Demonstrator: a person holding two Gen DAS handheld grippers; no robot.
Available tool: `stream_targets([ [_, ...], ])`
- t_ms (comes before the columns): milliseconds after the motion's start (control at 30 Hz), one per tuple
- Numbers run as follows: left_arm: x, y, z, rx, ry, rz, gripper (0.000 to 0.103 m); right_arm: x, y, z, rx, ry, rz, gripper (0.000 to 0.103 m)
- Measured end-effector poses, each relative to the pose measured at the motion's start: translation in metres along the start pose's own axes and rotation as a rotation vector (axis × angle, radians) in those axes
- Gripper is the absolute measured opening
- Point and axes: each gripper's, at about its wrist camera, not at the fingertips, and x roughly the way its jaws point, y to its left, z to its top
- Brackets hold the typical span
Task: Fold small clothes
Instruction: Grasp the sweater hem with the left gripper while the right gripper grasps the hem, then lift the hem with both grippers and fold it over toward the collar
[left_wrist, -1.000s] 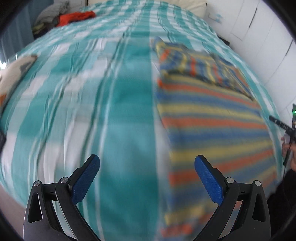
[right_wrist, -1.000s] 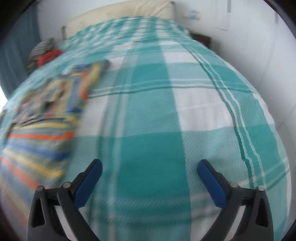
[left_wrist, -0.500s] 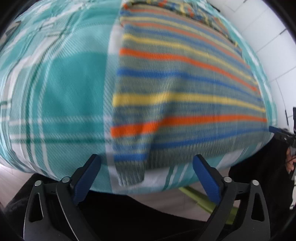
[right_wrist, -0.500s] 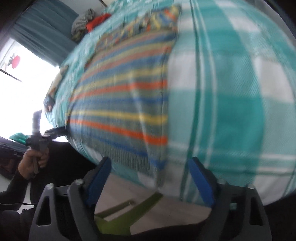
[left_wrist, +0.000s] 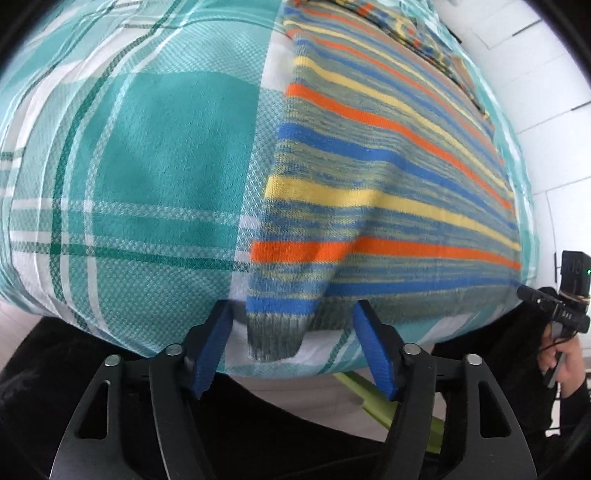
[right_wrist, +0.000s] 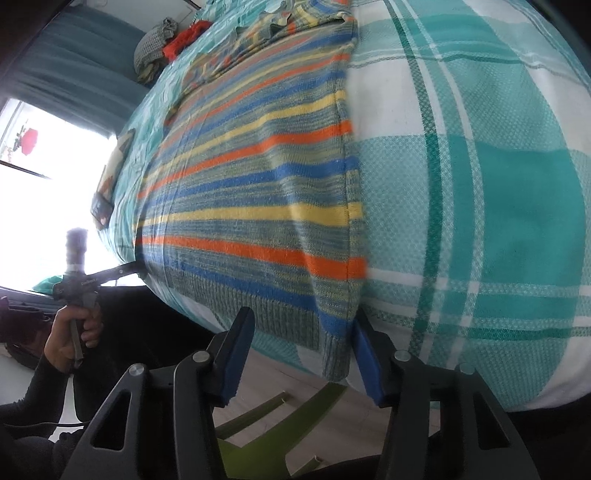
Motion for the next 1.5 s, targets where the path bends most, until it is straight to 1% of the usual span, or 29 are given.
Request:
stream_targets([
  [33, 0.002, -0.001, 0.001, 0.015, 0.006, 0.020, 0.042, 0.002, -0.001, 0.000, 0.008, -0.001, 0.003, 0.051],
  [67, 0.002, 0.000, 0.000, 0.015, 0.014, 0.014, 0.014, 0.002, -0.003, 0.000, 0.011, 0.002, 0.002, 0.037],
  [100, 0.003, 0.001, -0.001, -0.001, 0.022, -0.016, 0.006, 0.002, -0.006, 0.001, 0.013, 0.006, -0.017, 0.007],
  [133, 0.001, 0.003, -0.002, -0.019, 0.022, -0.032, 0.006, 0.002, -0.007, 0.002, 0.020, 0.014, -0.040, 0.006],
  [200, -0.008, 0.003, -0.007, -0.022, 0.009, -0.043, 0.005, -0.008, -0.012, 0.001, 0.036, 0.014, -0.019, 0.006],
  [267, -0.024, 0.002, -0.007, -0.026, -0.008, -0.087, 0.005, -0.020, -0.009, 0.004, 0.030, 0.010, 0.005, 0.006],
  [400, -0.067, -0.005, 0.022, -0.030, -0.095, -0.206, 0.005, -0.055, -0.004, 0.028, 0.051, -0.044, 0.108, 0.006],
  [467, -0.085, -0.008, 0.050, -0.021, -0.157, -0.240, 0.005, -0.071, -0.003, 0.051, 0.064, -0.092, 0.148, 0.006],
  [533, -0.098, -0.011, 0.092, -0.004, -0.218, -0.235, 0.005, -0.083, -0.004, 0.082, 0.074, -0.149, 0.175, 0.006],
  [567, -0.102, -0.009, 0.112, 0.001, -0.244, -0.223, 0.005, -0.087, -0.005, 0.103, 0.077, -0.183, 0.176, 0.006],
  [633, -0.101, -0.009, 0.168, -0.020, -0.287, -0.224, 0.005, -0.092, -0.005, 0.148, 0.071, -0.253, 0.160, 0.006],
  [700, -0.095, -0.007, 0.221, -0.047, -0.321, -0.223, 0.006, -0.089, -0.011, 0.203, 0.083, -0.314, 0.144, 0.006],
  [733, -0.088, -0.009, 0.250, -0.049, -0.342, -0.214, 0.007, -0.084, -0.013, 0.227, 0.096, -0.336, 0.139, 0.006],
  [767, -0.078, -0.010, 0.274, -0.054, -0.359, -0.198, 0.015, -0.078, -0.016, 0.256, 0.105, -0.367, 0.137, 0.006],
  [800, -0.070, -0.010, 0.298, -0.075, -0.364, -0.161, 0.040, -0.068, -0.019, 0.284, 0.119, -0.398, 0.150, 0.011],
  [833, -0.059, -0.006, 0.316, -0.117, -0.359, -0.121, 0.056, -0.058, -0.024, 0.307, 0.153, -0.432, 0.167, 0.013],
  [867, -0.053, 0.000, 0.327, -0.159, -0.365, -0.102, 0.069, -0.049, -0.032, 0.327, 0.200, -0.482, 0.164, 0.032],
  [900, -0.050, 0.004, 0.330, -0.191, -0.379, -0.104, 0.068, -0.045, -0.039, 0.338, 0.235, -0.520, 0.134, 0.054],
  [967, -0.048, 0.008, 0.327, -0.203, -0.403, -0.132, 0.070, -0.041, -0.047, 0.342, 0.278, -0.557, 0.082, 0.056],
  [1033, -0.049, 0.009, 0.316, -0.166, -0.422, -0.131, 0.074, -0.042, -0.050, 0.336, 0.255, -0.542, 0.096, 0.056],
  [1133, -0.046, 0.003, 0.294, -0.082, -0.425, -0.084, 0.075, -0.042, -0.035, 0.321, 0.102, -0.509, 0.010, 0.056],
  [1233, -0.049, -0.013, 0.258, 0.037, -0.439, -0.063, 0.078, -0.039, -0.015, 0.291, -0.077, -0.440, -0.098, 0.056],
  [1267, -0.045, -0.021, 0.244, 0.088, -0.431, -0.019, 0.084, -0.037, -0.010, 0.283, -0.116, -0.434, -0.112, 0.056],
  [1333, -0.025, -0.029, 0.231, 0.151, -0.363, 0.139, 0.086, -0.029, 0.001, 0.261, -0.208, -0.406, -0.141, 0.056],
  [1367, -0.004, -0.026, 0.230, 0.166, -0.281, 0.228, 0.086, -0.018, 0.006, 0.252, -0.250, -0.371, -0.160, 0.056],
  [1400, 0.012, -0.017, 0.229, 0.157, -0.218, 0.263, 0.086, -0.008, 0.004, 0.245, -0.265, -0.334, -0.187, 0.055],
  [1433, 0.011, -0.012, 0.228, 0.150, -0.233, 0.240, 0.086, 0.008, -0.002, 0.240, -0.258, -0.265, -0.242, 0.055],
  [1467, 0.004, -0.009, 0.225, 0.135, -0.259, 0.235, 0.086, 0.026, -0.015, 0.235, -0.228, -0.175, -0.312, 0.052],
  [1500, -0.004, -0.007, 0.223, 0.108, -0.271, 0.257, 0.086, 0.025, -0.023, 0.229, -0.211, -0.190, -0.304, 0.051],
])
